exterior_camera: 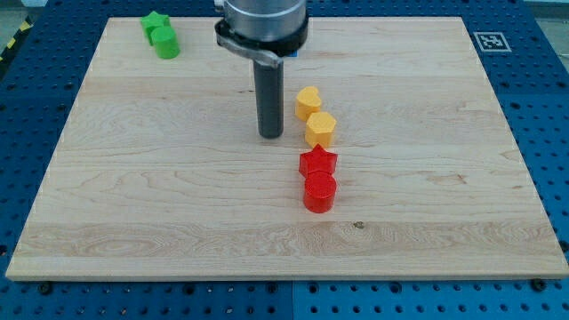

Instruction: Move your arm to the left of the green star

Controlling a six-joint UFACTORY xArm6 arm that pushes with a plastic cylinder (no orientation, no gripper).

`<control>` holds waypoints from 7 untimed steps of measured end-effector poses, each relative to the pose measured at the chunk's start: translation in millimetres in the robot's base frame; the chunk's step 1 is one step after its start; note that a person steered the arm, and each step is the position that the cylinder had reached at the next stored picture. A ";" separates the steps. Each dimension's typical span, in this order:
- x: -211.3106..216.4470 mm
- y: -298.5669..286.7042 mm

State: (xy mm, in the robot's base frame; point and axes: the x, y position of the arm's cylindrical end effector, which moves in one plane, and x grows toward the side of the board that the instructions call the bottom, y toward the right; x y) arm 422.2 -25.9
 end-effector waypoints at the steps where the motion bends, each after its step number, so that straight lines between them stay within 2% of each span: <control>1: -52.3 1.0; 3: -80.8 -9.3; 5: -135.2 -27.0; 7: -139.1 -43.7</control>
State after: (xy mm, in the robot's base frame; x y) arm 283.1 -69.6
